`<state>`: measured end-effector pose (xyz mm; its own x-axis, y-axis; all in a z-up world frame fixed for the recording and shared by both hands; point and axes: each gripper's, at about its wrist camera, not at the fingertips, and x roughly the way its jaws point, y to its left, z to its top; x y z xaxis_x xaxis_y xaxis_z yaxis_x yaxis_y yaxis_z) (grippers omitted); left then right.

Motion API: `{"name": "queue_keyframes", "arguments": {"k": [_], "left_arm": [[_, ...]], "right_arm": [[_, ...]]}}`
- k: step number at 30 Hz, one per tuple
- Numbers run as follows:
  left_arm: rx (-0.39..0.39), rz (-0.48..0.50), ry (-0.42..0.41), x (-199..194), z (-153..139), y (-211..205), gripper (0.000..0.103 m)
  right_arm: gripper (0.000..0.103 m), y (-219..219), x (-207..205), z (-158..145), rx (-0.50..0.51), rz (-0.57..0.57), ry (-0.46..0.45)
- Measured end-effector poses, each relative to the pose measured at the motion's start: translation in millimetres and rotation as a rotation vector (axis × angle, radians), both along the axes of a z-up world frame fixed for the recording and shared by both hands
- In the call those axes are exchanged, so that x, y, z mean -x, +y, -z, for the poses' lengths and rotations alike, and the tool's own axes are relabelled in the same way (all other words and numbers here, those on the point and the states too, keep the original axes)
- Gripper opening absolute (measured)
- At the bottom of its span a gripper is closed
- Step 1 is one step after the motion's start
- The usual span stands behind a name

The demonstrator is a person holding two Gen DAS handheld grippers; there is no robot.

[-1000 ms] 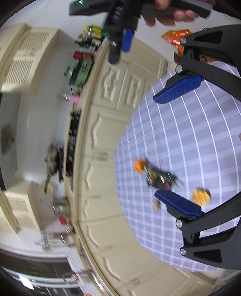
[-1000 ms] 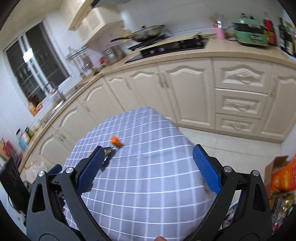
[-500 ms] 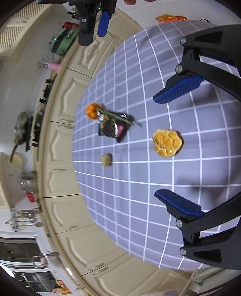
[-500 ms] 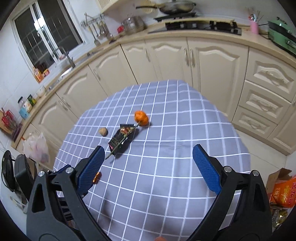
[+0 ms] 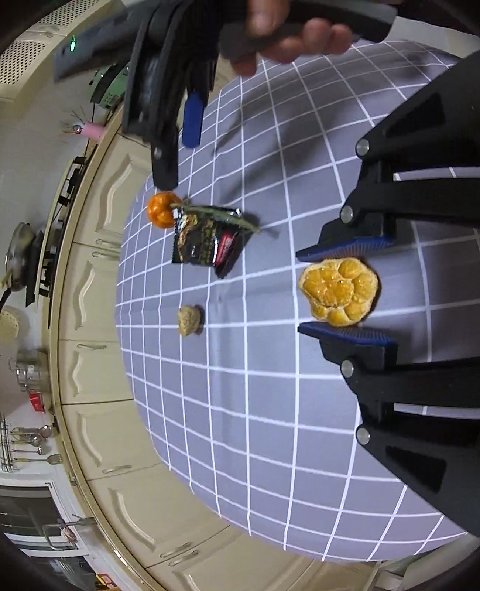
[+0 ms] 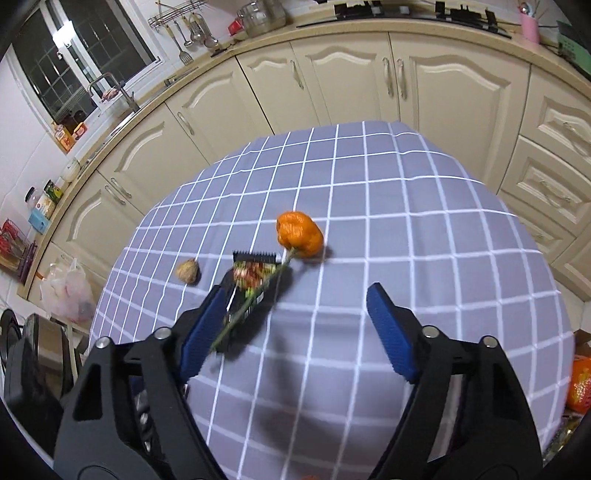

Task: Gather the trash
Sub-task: 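Grasp the dried orange slice with the left gripper while the right grasps the orange flower, then carry the orange slice and flower to the blue bin and release both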

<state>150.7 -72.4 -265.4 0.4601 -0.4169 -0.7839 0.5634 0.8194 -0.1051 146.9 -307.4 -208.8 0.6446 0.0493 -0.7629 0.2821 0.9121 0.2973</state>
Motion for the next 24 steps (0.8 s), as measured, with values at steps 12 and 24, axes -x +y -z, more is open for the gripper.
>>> {"name": "queue_keyframes", "arguments": {"k": [12,24], "left_arm": [[0.044,-0.083,-0.035,-15,-19,22,0.032],[0.115,-0.072,-0.125,2,-64,16,0.032]], "right_arm": [[0.03,-14,-36,14,-0.007,-0.009,0.012],[0.03,-28,39,-42,0.025,0.01,-0.126]]}}
